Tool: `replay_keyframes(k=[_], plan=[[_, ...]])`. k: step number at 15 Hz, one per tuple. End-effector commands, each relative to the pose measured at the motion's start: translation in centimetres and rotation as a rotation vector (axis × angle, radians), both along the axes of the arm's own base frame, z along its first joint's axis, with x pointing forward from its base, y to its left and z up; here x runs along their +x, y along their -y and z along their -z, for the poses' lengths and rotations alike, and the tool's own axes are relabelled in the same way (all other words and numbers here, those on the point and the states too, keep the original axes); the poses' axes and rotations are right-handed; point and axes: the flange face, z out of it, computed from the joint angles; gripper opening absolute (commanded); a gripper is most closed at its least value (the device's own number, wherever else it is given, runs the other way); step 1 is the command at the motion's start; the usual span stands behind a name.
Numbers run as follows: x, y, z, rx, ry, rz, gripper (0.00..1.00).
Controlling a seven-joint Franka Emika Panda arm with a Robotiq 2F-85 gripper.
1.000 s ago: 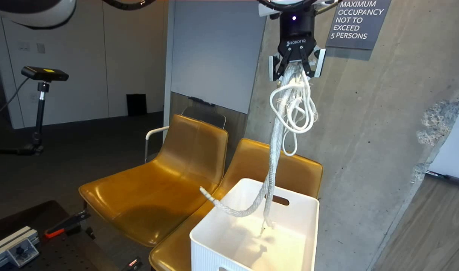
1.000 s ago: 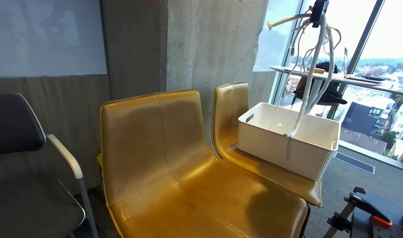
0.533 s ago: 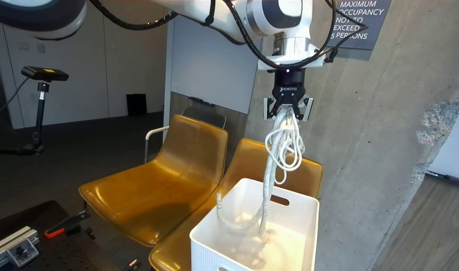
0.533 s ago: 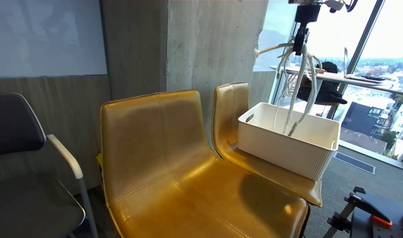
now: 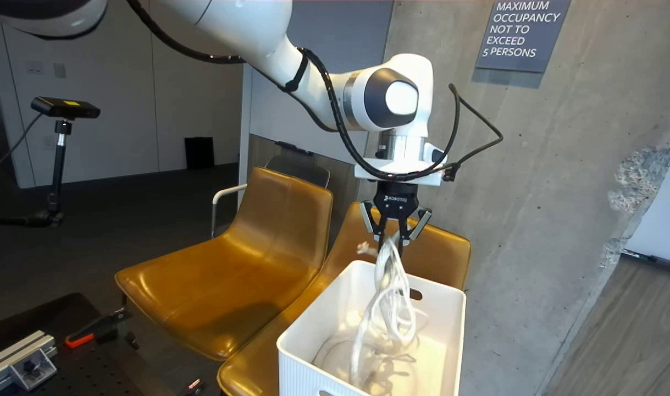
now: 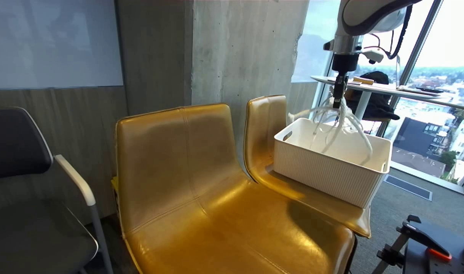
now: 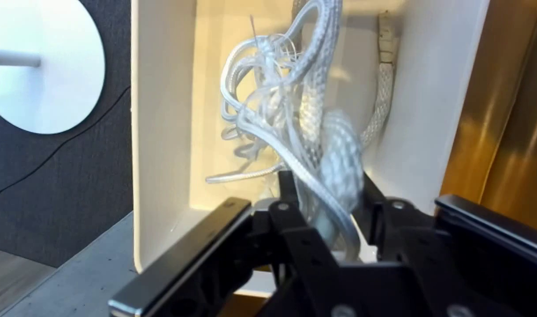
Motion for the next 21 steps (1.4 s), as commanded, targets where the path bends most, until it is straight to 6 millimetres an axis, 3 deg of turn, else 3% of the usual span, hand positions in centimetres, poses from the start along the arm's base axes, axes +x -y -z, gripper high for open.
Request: replay_keyframes(k=[1,6,11,17,21], plan=[[-3.5,-1.9,2.2,0.029,-0.009,-0.013,0.69],[-6.2,-4.1,6.5,0.036,-0.006,-0.054,1.0],[-7.1,-4.5,9.4,-0.014,0.044,-0.092,1.0],[-6.1,-0.9,11.4,-0.027,0.088,-0.044,1.0],[-4.6,1.5,15.1,0.011,0.084,0.003,1.0]])
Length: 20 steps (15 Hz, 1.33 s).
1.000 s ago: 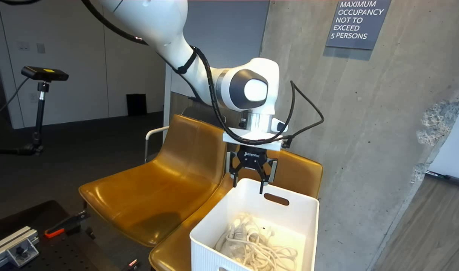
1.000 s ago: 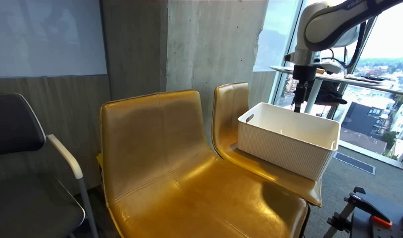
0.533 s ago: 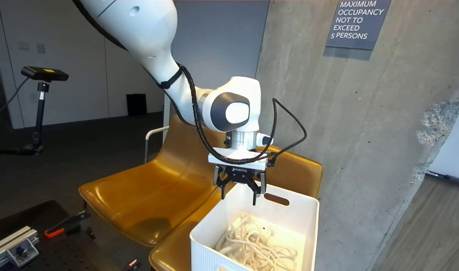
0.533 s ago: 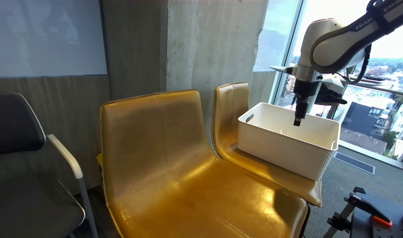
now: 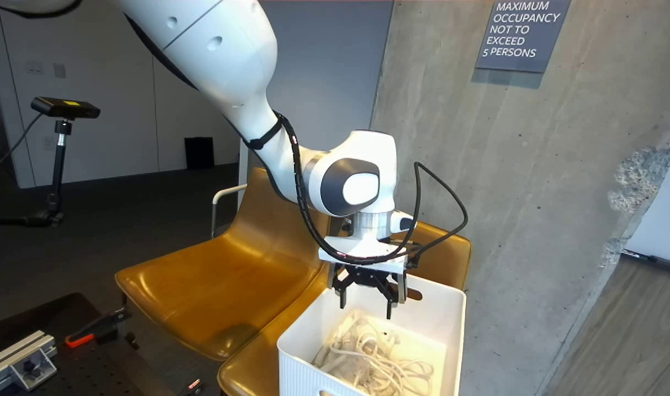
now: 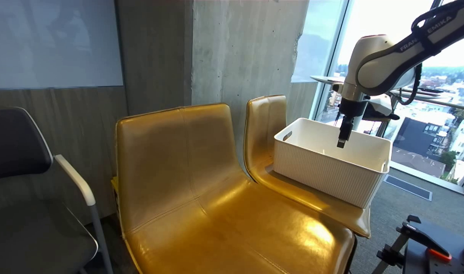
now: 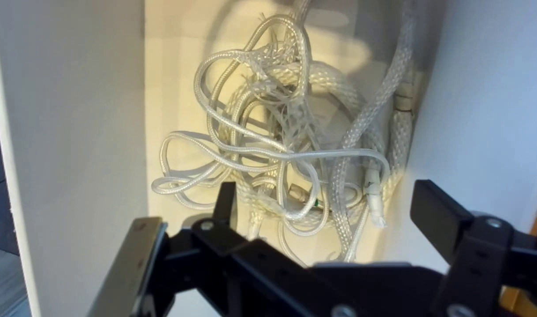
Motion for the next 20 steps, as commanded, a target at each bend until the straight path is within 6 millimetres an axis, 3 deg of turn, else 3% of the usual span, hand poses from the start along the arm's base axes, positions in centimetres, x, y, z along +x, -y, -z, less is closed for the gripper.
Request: replay_keyframes(k=[1,7,11,16,17,18,20], plan=[[2.1,2.3,3.7,0.035,0.011,0.044,1.0],[3.7,5.1,10.7,0.081,-0.01,0.093,1.0],[4.6,6.7,14.1,0.077,-0.021,0.105,1.0],[5.6,6.1,17.8,0.081,-0.05,0.1,1.0],[5.7,6.1,18.2,0.08,-0.053,0.103,0.75],[5.8,6.0,18.3,0.082,-0.057,0.107,0.74],[6.0,5.7,18.5,0.08,-0.063,0.109,0.59]])
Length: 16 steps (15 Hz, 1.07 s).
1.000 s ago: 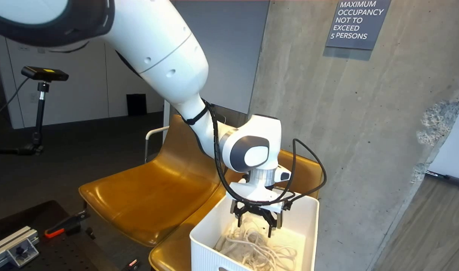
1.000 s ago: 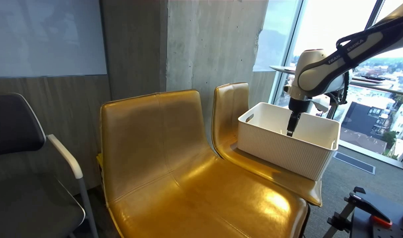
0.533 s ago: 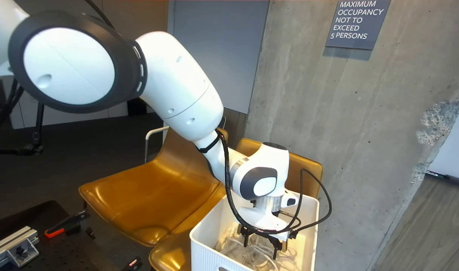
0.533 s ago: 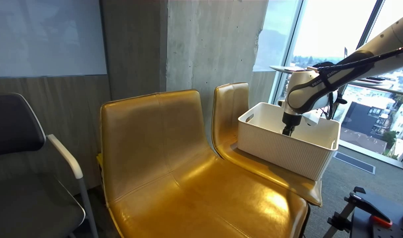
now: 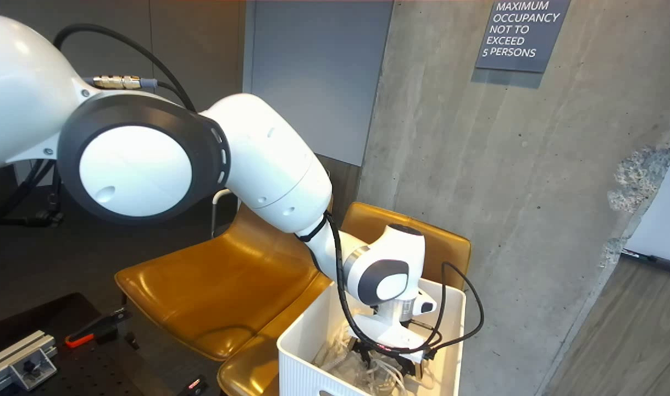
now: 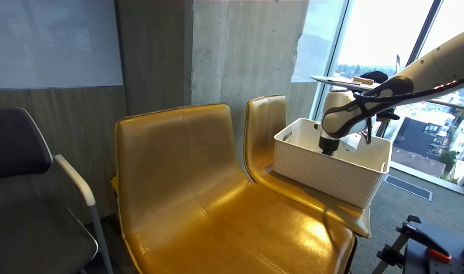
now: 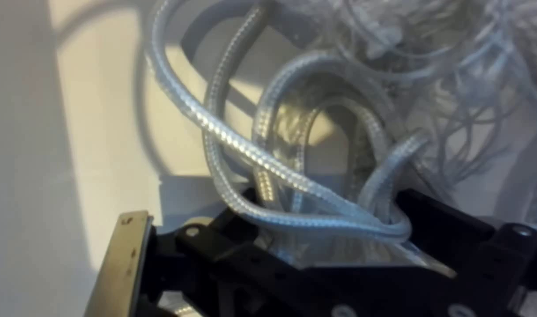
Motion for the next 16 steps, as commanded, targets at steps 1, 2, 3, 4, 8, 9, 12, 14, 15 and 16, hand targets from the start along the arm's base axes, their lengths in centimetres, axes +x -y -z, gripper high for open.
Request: replay_keyframes(k=[1,2,3,4,8,9,12,14,15,16], plan=[[0.7,-1.1,1.9,0.026,-0.012,0.012,0.52],[0.8,-1.3,2.1,0.027,-0.013,0.012,0.43],[0.8,-1.8,2.3,0.03,-0.014,0.011,0.36],[0.8,-2.2,2.4,0.031,-0.017,0.01,0.27],[1.1,-3.4,0.4,0.026,-0.011,0.008,0.01],[1.2,-3.9,-0.9,0.02,-0.009,0.014,0.0],[1.3,-5.8,-5.9,0.021,0.02,0.036,0.0],[1.5,-6.9,-9.5,0.011,0.048,0.04,0.0],[1.5,-7.4,-11.5,0.007,0.062,0.042,0.0],[1.5,-8.0,-13.8,-0.001,0.078,0.039,0.0]])
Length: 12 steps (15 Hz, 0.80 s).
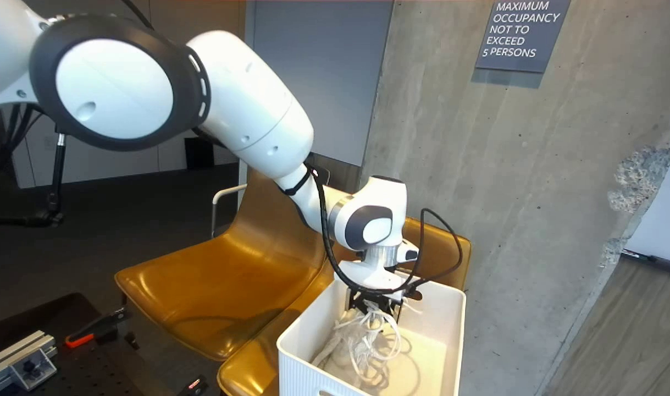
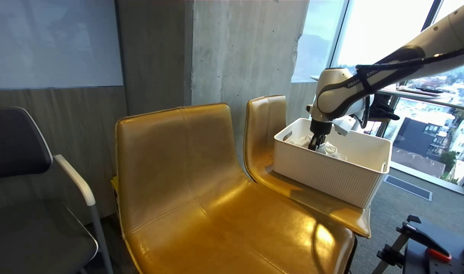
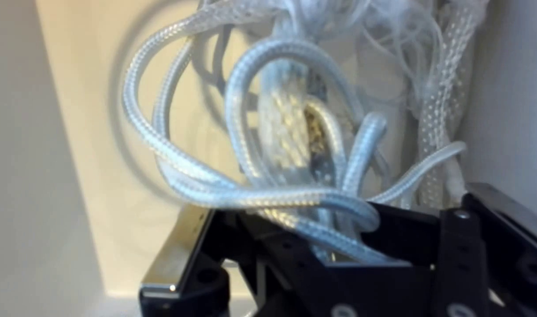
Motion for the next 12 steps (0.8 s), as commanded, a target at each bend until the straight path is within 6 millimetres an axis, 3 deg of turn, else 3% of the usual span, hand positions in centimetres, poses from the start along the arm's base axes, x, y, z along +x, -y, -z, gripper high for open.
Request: replay_keyframes(k=[1,7,12], plan=[[-1.3,-2.2,-8.2,0.002,0.031,0.017,0.0],[-1.1,-7.6,-22.4,-0.035,0.126,-0.032,0.0],[-0.7,-16.0,-33.7,-0.057,0.192,-0.136,0.0]])
